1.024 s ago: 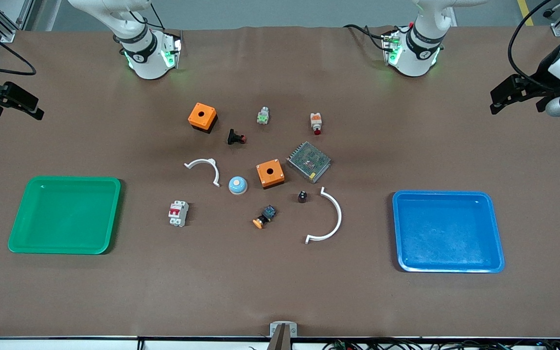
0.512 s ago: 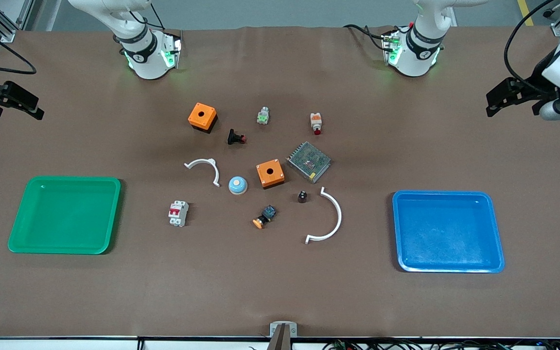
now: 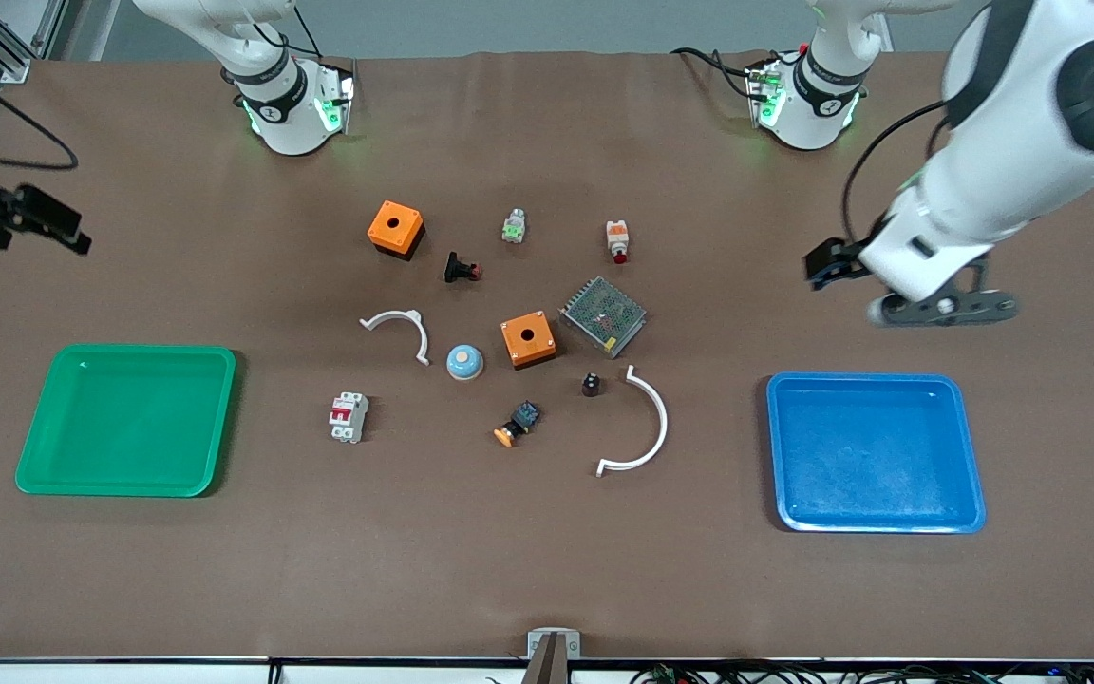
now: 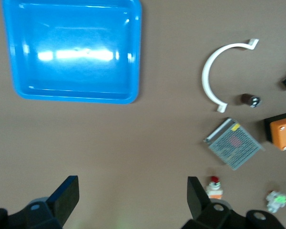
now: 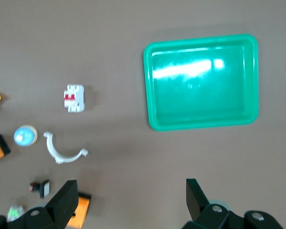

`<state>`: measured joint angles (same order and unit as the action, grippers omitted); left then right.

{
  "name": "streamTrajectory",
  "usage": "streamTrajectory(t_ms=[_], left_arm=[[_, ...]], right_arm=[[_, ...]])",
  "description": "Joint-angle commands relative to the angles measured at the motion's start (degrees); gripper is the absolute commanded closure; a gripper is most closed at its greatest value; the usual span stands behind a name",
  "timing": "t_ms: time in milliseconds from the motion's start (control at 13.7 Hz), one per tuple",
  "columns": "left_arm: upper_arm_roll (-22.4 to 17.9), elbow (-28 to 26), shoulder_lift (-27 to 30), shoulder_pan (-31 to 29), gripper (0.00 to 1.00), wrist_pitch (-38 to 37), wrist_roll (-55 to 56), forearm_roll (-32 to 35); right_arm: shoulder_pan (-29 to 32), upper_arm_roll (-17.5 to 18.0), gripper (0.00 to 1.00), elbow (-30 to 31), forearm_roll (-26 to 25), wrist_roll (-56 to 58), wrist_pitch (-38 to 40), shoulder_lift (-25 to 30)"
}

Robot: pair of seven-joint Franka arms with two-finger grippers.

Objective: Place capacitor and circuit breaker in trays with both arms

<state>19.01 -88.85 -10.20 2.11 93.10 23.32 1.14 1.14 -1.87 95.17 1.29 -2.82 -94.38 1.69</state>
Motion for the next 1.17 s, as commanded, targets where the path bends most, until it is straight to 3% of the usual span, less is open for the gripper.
streamTrajectory(t_ms=[0,293,439,732,951,1098], left_arm=[[1.29,1.93,-4.46,4.37,0.00,2.16,8.73,2.53],[1.38,1.93,-11.93,11.84,0.00,9.45,22.18,5.54],[1.38,1.93,-15.62,13.88,0.00,13.92,26.23,5.97],[1.38,2.10,-24.22,18.97,0.05,24.99,36.07,10.88],[0.32,2.81,-29.78,21.71,0.13,33.34,41.10,16.51],[0.32,2.90,-31.89,21.71,0.21,36.87,41.10,16.88]], right_arm=[[1.49,0.91,0.00,-2.09,0.12,1.85,-4.66,-6.33],[1.49,0.99,0.00,-3.41,0.12,3.96,-6.43,-14.77],[0.62,1.17,0.00,-1.14,1.00,3.09,-10.18,-15.57],[-7.71,1.26,0.00,1.59,1.09,-12.08,-15.29,-17.59],[-12.12,1.26,0.00,4.32,3.36,-15.01,-22.50,-20.66],[-14.58,1.17,0.00,4.58,3.55,-16.24,-26.88,-23.82]])
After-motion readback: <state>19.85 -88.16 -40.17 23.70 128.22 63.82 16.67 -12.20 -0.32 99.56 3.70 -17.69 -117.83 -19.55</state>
